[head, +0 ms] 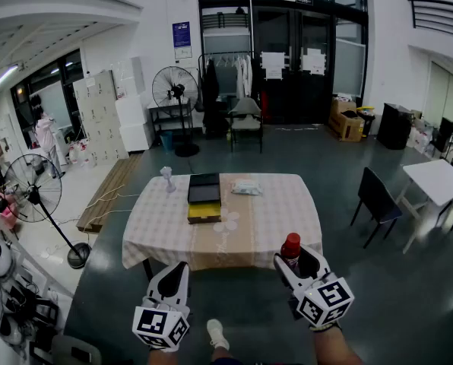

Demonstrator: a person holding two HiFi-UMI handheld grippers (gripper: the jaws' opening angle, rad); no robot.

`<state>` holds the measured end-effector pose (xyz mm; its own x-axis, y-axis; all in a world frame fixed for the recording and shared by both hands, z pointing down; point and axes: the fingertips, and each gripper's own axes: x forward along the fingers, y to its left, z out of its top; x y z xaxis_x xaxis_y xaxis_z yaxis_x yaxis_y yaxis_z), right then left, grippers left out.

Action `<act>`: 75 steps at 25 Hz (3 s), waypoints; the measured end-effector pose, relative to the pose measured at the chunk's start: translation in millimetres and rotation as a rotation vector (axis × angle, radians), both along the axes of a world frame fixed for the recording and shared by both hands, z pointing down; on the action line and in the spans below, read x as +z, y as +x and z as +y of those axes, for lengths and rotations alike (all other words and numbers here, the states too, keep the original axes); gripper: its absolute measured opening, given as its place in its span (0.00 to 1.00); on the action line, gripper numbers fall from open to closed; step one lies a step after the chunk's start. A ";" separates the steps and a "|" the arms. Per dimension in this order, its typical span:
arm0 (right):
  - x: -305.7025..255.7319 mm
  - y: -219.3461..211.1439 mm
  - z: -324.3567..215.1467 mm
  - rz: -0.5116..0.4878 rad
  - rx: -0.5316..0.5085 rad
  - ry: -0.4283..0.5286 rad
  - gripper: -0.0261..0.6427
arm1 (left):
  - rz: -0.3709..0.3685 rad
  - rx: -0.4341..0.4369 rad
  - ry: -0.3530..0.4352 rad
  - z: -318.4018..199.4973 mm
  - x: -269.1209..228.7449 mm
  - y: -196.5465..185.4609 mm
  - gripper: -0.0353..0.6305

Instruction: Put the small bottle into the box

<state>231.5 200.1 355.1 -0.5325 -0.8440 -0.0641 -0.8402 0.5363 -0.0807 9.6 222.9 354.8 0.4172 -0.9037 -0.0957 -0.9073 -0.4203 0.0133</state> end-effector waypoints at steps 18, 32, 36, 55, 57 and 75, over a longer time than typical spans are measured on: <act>-3.6 9.3 9.7 -0.083 -0.033 -0.015 0.37 | -0.009 -0.024 0.012 20.6 -10.2 13.9 0.09; 3.4 0.6 -11.0 -0.079 -0.042 -0.004 0.37 | -0.013 -0.012 0.009 -6.6 1.6 8.8 0.09; -0.8 -3.3 -26.3 -0.074 -0.050 0.006 0.37 | -0.007 -0.018 0.009 -21.7 1.4 4.2 0.09; -20.7 -65.9 -167.1 -0.061 -0.135 0.018 0.37 | 0.011 -0.086 0.007 -152.4 -10.2 -55.0 0.09; -21.4 -73.5 -188.9 -0.061 -0.135 0.011 0.37 | 0.011 -0.086 0.002 -174.6 -10.9 -63.2 0.09; -36.8 -165.6 -361.9 -0.036 -0.083 0.010 0.37 | 0.010 -0.038 -0.002 -351.3 -27.8 -152.3 0.09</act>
